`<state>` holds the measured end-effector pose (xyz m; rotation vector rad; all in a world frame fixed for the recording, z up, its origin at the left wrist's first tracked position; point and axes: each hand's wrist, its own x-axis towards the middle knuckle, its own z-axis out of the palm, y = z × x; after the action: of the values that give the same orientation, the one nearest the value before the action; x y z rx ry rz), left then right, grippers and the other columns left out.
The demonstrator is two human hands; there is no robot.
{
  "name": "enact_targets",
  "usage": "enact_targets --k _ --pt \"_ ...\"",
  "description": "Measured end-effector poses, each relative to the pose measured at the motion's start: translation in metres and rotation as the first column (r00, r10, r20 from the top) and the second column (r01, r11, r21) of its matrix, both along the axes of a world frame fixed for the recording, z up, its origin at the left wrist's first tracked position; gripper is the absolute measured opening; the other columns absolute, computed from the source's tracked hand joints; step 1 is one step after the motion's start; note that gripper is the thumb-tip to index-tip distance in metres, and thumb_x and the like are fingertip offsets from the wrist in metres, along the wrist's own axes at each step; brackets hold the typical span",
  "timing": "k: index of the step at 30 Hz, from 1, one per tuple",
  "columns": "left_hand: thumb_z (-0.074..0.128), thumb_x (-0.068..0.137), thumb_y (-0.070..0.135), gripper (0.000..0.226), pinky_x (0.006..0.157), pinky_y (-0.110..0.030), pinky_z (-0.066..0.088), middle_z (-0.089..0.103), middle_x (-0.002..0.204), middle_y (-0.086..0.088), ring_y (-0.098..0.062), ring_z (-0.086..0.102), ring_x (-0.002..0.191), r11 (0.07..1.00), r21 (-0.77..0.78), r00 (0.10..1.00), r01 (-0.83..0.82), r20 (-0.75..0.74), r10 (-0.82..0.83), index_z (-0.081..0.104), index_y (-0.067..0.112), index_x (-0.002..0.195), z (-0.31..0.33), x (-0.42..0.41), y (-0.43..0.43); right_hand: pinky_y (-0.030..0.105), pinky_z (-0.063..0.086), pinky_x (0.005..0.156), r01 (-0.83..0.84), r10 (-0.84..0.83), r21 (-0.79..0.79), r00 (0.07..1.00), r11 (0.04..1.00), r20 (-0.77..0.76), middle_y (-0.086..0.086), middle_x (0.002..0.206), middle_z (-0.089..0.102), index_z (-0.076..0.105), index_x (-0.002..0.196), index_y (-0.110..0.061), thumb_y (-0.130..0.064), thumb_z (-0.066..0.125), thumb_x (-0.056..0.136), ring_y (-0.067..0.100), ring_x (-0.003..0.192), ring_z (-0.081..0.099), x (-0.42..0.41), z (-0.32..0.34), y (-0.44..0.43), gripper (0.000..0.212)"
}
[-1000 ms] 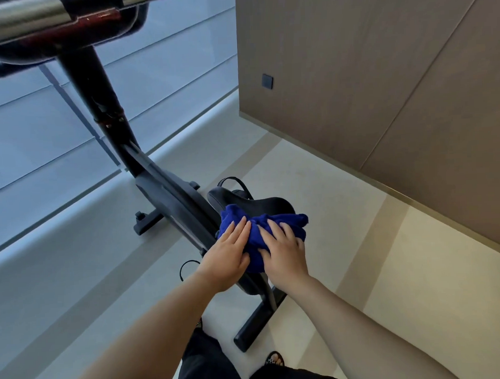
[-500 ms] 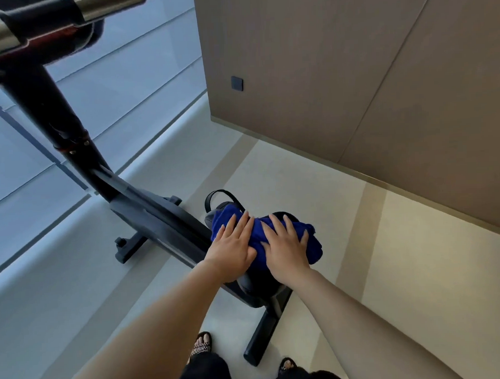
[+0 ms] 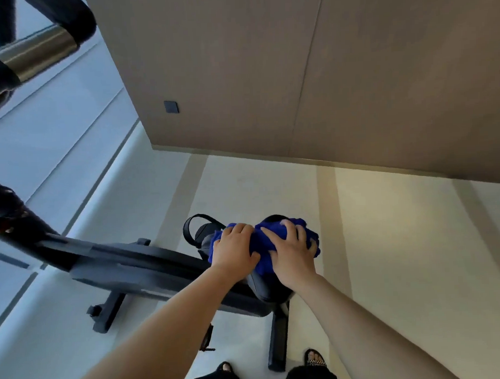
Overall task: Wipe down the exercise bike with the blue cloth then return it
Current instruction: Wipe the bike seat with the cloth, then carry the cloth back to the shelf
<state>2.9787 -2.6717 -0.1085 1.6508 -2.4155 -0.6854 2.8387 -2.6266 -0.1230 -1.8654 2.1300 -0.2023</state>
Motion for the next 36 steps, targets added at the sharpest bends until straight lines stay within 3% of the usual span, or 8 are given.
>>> enact_targets --k 6,11,14,18,21,27,30,36 --pt "0.065 0.065 0.020 0.039 0.071 -0.030 0.039 0.049 0.106 0.005 -0.024 0.046 0.095 0.986 0.027 0.981 0.162 -0.113 -0.158 0.047 0.022 0.099 0.011 -0.008 -0.011 0.039 0.041 0.094 0.105 -0.075 -0.105 0.965 0.989 0.253 -0.003 0.129 0.042 0.056 0.121 -0.032 -0.019 0.056 0.086 0.022 0.117 0.037 -0.020 0.009 0.013 0.037" --pt "0.064 0.067 0.020 0.064 0.083 -0.026 0.036 0.049 0.116 0.006 -0.020 0.044 0.104 0.938 -0.001 0.926 0.347 -0.154 -0.343 0.044 0.031 0.126 0.024 -0.052 -0.004 0.013 0.038 0.080 0.277 -0.170 -0.179 0.873 0.944 0.457 -0.013 0.104 0.048 0.066 0.103 -0.025 -0.017 0.066 0.081 0.006 0.098 0.045 -0.063 0.013 0.040 0.023" --pt "0.064 0.071 0.021 0.053 0.082 -0.025 0.037 0.047 0.117 0.007 -0.017 0.039 0.107 0.899 -0.042 0.891 0.435 -0.124 -0.437 0.052 0.031 0.122 0.028 -0.096 0.007 0.002 0.036 0.074 0.393 -0.221 -0.217 0.806 0.894 0.549 -0.017 0.096 0.050 0.069 0.099 -0.024 -0.013 0.068 0.078 -0.011 0.092 0.047 -0.100 0.020 0.066 0.023" --pt "0.067 0.068 0.017 0.039 0.077 -0.023 0.036 0.050 0.109 0.005 -0.015 0.044 0.097 0.864 -0.029 0.846 0.503 -0.185 -0.500 0.061 0.024 0.106 0.034 -0.165 0.032 0.006 0.041 0.074 0.481 -0.264 -0.210 0.738 0.851 0.621 -0.017 0.097 0.059 0.066 0.100 -0.028 -0.013 0.066 0.078 -0.005 0.091 0.055 -0.162 0.032 0.110 0.026" --pt "0.072 0.065 0.014 0.033 0.068 -0.010 0.034 0.049 0.097 0.011 -0.012 0.051 0.087 0.858 -0.003 0.823 0.514 -0.281 -0.494 0.062 0.021 0.095 0.039 -0.229 0.059 0.008 0.045 0.073 0.595 -0.332 -0.168 0.635 0.786 0.698 -0.018 0.099 0.065 0.064 0.100 -0.031 -0.009 0.063 0.079 -0.001 0.089 0.059 -0.215 0.037 0.147 0.030" --pt "0.067 0.064 0.008 0.033 0.064 -0.004 0.037 0.045 0.093 0.020 -0.003 0.047 0.082 0.774 -0.052 0.708 0.631 -0.369 -0.602 0.058 0.024 0.091 0.055 -0.378 0.134 0.010 0.046 0.070 0.747 -0.406 -0.153 0.507 0.647 0.760 -0.024 0.089 0.065 0.064 0.092 -0.032 -0.009 0.062 0.081 -0.001 0.086 0.059 -0.326 0.040 0.235 0.025" --pt "0.066 0.065 0.007 0.032 0.068 -0.010 0.040 0.052 0.099 0.010 -0.009 0.051 0.084 0.695 -0.068 0.624 0.716 -0.386 -0.680 0.059 0.024 0.092 0.063 -0.451 0.177 0.016 0.050 0.070 0.810 -0.449 -0.161 0.464 0.564 0.764 -0.021 0.091 0.065 0.063 0.095 -0.029 -0.011 0.063 0.082 0.001 0.086 0.059 -0.383 0.043 0.285 0.022" --pt "0.064 0.066 0.008 0.032 0.074 -0.022 0.048 0.052 0.100 0.012 -0.010 0.054 0.089 0.578 -0.095 0.496 0.811 -0.414 -0.764 0.058 0.026 0.092 0.081 -0.568 0.257 0.023 0.051 0.076 0.884 -0.530 -0.182 0.411 0.431 0.742 -0.019 0.098 0.063 0.059 0.100 -0.033 -0.020 0.067 0.078 -0.001 0.090 0.057 -0.473 0.060 0.374 0.027"
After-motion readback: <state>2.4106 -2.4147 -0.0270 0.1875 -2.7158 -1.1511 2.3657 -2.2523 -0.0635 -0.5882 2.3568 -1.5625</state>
